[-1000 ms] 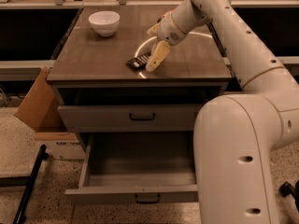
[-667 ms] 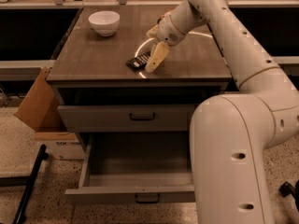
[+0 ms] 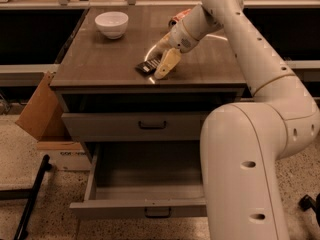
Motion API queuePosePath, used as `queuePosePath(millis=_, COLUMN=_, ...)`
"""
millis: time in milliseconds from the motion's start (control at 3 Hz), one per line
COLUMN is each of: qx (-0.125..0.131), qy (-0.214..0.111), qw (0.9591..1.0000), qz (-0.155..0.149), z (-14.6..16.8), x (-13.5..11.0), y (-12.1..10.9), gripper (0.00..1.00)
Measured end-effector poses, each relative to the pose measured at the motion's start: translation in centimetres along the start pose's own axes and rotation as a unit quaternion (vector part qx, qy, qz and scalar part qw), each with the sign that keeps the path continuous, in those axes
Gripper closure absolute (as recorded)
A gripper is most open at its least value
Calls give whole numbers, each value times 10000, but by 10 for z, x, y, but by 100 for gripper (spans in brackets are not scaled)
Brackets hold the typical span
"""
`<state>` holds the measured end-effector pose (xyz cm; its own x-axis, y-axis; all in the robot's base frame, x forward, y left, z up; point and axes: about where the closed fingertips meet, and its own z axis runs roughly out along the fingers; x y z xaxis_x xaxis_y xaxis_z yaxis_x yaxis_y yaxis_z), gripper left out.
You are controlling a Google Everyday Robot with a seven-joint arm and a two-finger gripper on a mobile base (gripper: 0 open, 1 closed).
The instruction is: Place rxbar chocolate into middle drawer
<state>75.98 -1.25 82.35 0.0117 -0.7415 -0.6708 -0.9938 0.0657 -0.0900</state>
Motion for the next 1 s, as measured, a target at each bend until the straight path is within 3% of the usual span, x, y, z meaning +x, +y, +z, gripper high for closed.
queuePosePath(millis=667, qx=-1, qy=-28, qw=10000, qz=51, z=-8, x=-12, y=4, gripper=65)
queuePosePath(millis=1000, qx=120, qy=-199, qw=9993, qz=-280, z=-25, x=-40, y=7, gripper=95)
